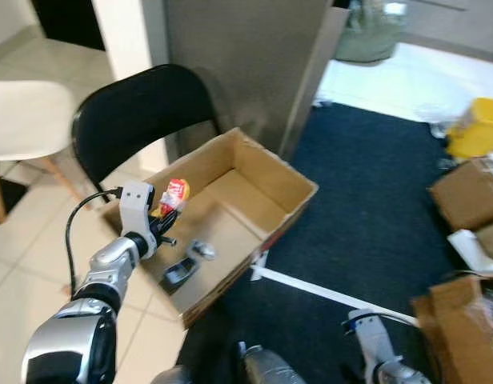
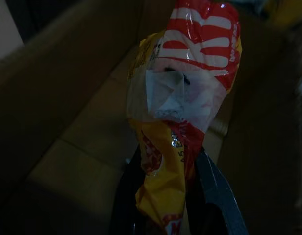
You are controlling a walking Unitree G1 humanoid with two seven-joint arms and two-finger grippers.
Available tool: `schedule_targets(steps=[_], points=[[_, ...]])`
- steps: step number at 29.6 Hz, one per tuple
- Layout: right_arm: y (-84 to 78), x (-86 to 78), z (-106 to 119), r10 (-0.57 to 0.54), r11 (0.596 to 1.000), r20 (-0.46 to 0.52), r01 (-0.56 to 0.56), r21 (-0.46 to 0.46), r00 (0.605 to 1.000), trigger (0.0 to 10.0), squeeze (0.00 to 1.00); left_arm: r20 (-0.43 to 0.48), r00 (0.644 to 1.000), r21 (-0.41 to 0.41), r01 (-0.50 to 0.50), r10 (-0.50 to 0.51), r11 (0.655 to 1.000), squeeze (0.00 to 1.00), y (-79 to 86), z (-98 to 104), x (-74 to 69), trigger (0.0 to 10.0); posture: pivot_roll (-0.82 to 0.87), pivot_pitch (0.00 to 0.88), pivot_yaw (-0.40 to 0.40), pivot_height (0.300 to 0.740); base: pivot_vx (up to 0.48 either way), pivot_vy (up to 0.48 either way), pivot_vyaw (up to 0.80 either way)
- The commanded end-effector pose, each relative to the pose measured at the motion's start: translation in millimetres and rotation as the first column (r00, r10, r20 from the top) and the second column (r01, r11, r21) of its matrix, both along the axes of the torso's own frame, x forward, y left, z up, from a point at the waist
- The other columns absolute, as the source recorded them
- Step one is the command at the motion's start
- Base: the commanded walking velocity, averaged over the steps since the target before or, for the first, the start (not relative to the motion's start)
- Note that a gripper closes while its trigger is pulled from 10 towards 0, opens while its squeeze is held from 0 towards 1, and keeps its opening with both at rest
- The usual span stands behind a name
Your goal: Picking trash to rubbish bin
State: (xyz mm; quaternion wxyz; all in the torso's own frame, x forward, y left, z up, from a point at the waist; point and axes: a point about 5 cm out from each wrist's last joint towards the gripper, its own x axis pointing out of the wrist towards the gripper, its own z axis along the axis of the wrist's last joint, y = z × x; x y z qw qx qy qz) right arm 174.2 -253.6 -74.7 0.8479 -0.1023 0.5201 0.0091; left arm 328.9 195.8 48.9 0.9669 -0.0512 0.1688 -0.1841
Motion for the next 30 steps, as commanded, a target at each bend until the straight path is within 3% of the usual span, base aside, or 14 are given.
schedule_targets(steps=[1, 7, 16, 17, 18, 19, 20, 30], points=[[-0.2, -4.8, -2, -0.018, 1.0, -0.016, 0.018, 0.003, 1.0, 10.0, 0.0, -0.042, 0.999, 0.009, 0.001, 0.0, 1.0, 0.0, 0.2, -9, -6.3, 10.0, 0.02, 0.172, -0.009, 0.74, 0.0, 0.0, -0.75], [-0.9, -4.6, -2, -0.015, 1.0, -0.013, 0.015, -0.006, 1.0, 10.0, 0.0, -0.055, 0.998, 0.017, -0.011, 0.012, 1.0, 0.0, 2.0, -12, -8.9, 10.0, 0.02, 0.168, -0.011, 0.74, 0.0, 0.0, -0.69], [-1.1, -4.5, -2, 0.0, 1.0, -0.012, 0.0, -0.01, 1.0, 10.0, 0.0, -0.086, 0.996, 0.02, -0.027, 0.028, 0.999, 0.0, 5.2, -20, -15.4, 10.0, 0.02, 0.159, -0.013, 0.74, 0.0, 0.0, 0.0], [-1.1, -4.5, -2, 0.0, 1.0, -0.012, 0.0, -0.011, 1.0, 10.0, 0.0, -0.09, 0.996, 0.013, -0.026, 0.027, 1.0, 0.39, 4.9, -21, -15.9, 10.0, 0.02, 0.159, -0.013, 0.74, 0.0, 0.0, 0.0], [-1.1, -4.4, -2, 0.001, 1.0, -0.012, -0.001, -0.011, 1.0, 10.0, 0.0, -0.093, 0.995, 0.008, -0.025, 0.025, 1.0, 0.39, 4.7, -21, -16.1, 10.0, 0.02, 0.159, -0.013, 0.74, 0.0, 0.0, 0.0], [-1.0, -4.6, -2, 0.001, 1.0, -0.012, -0.001, -0.011, 1.0, 10.0, 0.0, -0.094, 0.995, 0.01, -0.024, 0.025, 1.0, 0.9, 4.8, -21, -16.5, 10.0, 0.02, 0.155, -0.013, 0.74, 0.0, 0.0, 0.0], [-1.0, -4.6, -2, 0.002, 1.0, -0.012, -0.002, -0.011, 1.0, 10.0, 0.0, -0.095, 0.995, 0.009, -0.023, 0.024, 1.0, 1.0, 4.7, -22, -16.8, 10.0, 0.02, 0.155, -0.013, 0.74, 0.0, 0.0, 0.0], [-0.7, -4.4, -2, 0.002, 1.0, -0.012, -0.002, -0.01, 1.0, 10.0, 0.0, -0.084, 0.996, 0.014, -0.042, 0.043, 0.999, 1.0, 6.5, -20, -15.5, 10.0, 0.02, 0.159, -0.012, 0.74, 0.0, 0.0, 0.0]])
